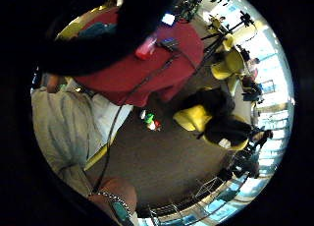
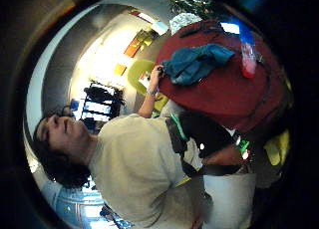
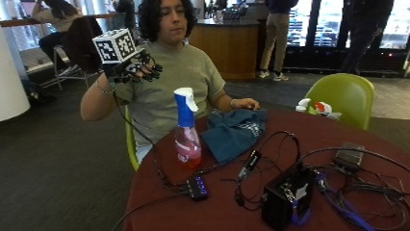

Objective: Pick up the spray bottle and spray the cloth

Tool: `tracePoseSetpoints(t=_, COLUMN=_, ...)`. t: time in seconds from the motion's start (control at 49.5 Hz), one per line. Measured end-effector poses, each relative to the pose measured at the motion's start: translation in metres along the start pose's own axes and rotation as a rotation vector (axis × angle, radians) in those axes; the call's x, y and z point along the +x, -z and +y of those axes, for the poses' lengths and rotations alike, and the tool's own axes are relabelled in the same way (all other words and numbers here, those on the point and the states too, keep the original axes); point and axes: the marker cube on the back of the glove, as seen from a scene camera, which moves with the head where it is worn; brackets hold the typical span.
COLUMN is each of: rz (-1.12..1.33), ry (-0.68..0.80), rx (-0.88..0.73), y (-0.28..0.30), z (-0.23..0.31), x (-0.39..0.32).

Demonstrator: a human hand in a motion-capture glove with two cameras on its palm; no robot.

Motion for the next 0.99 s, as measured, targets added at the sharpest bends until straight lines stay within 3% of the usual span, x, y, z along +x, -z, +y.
tracePoseSetpoints(t=0.404, rz=0.047, ry=-0.100, rx=-0.059, y=-0.005, z=-0.012, x=0.011)
tracePoseSetpoints(t=0.687, rz=-0.005, ry=-0.274, rx=0.090, y=-0.029, z=-0.031, x=0.025)
tracePoseSetpoints(t=0.869, rz=-0.205, ry=-0.344, rx=0.126, y=-0.054, z=-0.052, x=0.034)
tracePoseSetpoints(t=0.991, rz=-0.417, ry=-0.384, rx=0.285, y=-0.072, z=-0.068, x=0.037)
